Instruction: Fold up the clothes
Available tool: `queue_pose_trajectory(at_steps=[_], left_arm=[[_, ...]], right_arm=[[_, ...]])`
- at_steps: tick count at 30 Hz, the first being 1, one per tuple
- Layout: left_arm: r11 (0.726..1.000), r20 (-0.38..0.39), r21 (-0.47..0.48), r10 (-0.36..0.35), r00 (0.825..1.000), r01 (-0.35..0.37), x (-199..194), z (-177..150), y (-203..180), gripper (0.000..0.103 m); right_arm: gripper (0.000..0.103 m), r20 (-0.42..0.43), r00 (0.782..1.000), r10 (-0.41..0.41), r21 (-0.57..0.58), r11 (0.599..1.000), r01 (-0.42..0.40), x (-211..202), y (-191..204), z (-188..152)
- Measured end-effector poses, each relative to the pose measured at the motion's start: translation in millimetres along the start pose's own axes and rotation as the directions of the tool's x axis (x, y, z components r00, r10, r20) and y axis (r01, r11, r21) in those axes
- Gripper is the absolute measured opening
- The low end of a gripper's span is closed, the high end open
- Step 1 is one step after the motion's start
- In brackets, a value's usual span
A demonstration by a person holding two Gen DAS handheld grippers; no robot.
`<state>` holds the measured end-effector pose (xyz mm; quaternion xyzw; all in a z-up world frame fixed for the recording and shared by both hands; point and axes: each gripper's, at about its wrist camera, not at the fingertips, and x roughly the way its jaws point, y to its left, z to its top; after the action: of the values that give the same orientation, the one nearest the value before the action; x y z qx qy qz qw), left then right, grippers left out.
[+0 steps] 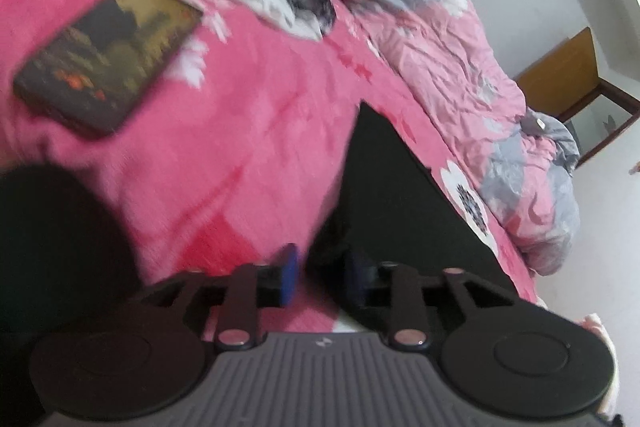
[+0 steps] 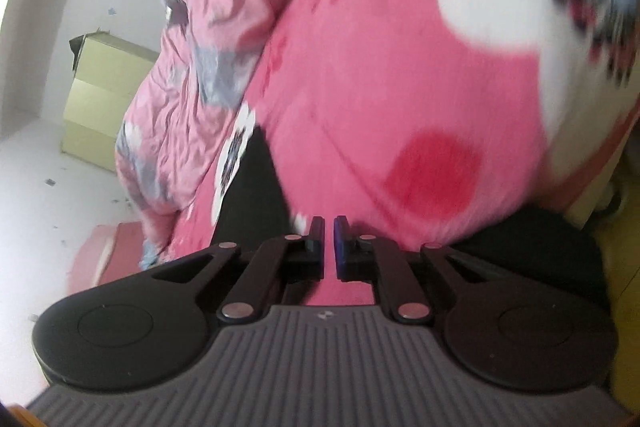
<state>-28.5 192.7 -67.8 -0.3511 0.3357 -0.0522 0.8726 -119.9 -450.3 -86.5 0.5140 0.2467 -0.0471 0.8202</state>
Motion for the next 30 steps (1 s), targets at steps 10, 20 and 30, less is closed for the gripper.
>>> queue_pose_trajectory(at_steps=[10, 20, 30], left_arm=[[0.954, 0.102, 0.291, 0.036, 0.994, -0.064, -18, -18, -48, 0.04], [0.911, 0.097, 0.392, 0.099, 0.99, -0.129, 3, -36, -62, 0.039], [0.887, 0.108, 0.423, 0.154, 0.982, -0.186, 4, -40, -55, 0.022]], right_arm=[[0.005, 0.038, 0.999, -0.015, -0.347, 0.938, 0.027, 1, 42, -10], [0.005, 0.062, 0.998, -0.013, -0.531, 0.846, 0.045, 10, 60, -21], [0.001, -0.061, 0.998, 0.002, -0.635, 0.771, -0.041, 69, 77, -51]])
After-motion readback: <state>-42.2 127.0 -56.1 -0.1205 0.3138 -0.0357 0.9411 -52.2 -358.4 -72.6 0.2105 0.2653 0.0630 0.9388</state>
